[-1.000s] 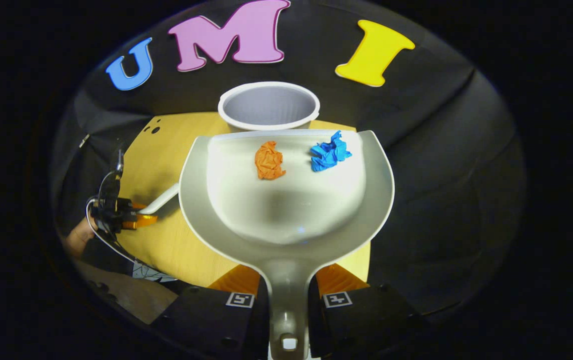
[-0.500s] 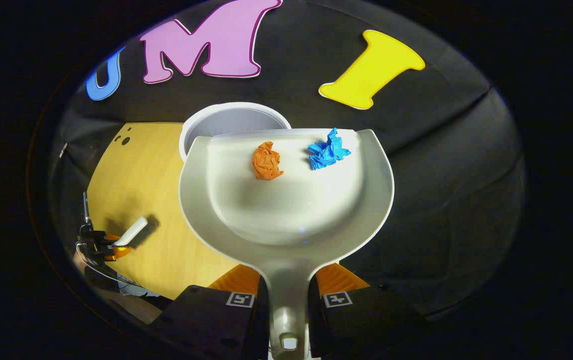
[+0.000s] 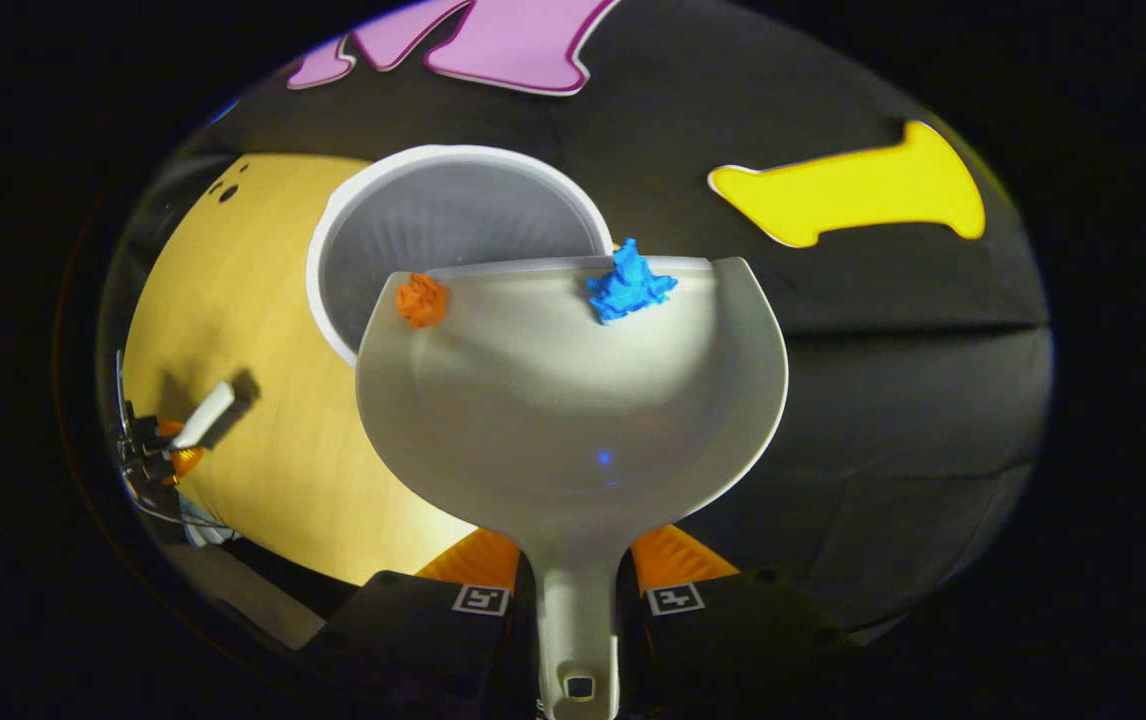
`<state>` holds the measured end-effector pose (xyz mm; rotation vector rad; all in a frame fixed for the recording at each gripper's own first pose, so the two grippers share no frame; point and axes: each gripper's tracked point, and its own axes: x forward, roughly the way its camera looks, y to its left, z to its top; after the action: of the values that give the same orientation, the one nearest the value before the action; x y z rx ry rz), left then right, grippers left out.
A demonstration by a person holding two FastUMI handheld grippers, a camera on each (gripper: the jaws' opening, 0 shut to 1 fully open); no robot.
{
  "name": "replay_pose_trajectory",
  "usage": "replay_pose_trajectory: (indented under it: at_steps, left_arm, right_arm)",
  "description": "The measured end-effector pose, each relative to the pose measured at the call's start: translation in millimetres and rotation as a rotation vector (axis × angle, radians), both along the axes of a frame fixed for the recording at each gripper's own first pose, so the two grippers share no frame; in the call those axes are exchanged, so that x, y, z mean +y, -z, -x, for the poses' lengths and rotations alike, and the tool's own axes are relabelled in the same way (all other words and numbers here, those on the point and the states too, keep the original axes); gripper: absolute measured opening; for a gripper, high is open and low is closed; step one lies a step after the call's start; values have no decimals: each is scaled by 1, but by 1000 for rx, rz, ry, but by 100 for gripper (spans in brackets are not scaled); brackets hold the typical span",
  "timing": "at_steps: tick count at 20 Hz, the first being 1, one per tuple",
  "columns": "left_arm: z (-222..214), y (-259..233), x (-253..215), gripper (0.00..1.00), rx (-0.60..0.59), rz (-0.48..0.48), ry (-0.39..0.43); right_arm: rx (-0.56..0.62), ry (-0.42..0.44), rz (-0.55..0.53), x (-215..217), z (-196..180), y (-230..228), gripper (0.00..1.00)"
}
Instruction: Pick up the small broom and dustpan from the desktop, sweep the trash into the dustpan with the broom, and then empty the trash into the garbage bin.
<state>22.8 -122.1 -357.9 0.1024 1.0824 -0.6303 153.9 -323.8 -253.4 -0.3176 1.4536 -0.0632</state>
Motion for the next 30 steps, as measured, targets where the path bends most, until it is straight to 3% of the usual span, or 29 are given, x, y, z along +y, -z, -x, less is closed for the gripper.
replay_pose_trajectory:
  at_steps: [3,8,11,15,21,26,30]
  left_arm:
    - [-2,2,1,26,8,3,-5]
    - [-7,5,2,26,8,6,-21]
    - [-8,5,2,26,5,-2,-23]
    - [-9,3,8,26,-1,-14,-35]
    - [-13,1,25,26,-12,-37,-86]
    - [-13,-2,42,26,-26,-70,-122]
    - [-11,-3,51,26,-26,-84,-158]
  right_arm:
    - [72,-60,59,-3,-11,-12,35]
    - [107,-77,77,-2,-21,-14,31]
    - [106,-79,77,-5,-23,-13,35]
    - [12,-68,38,-6,-23,-22,35]
    - [-213,-52,-129,22,-1,-58,35]
    - [-335,-74,-221,60,44,-82,35]
    - [-353,-119,-297,104,88,-67,35]
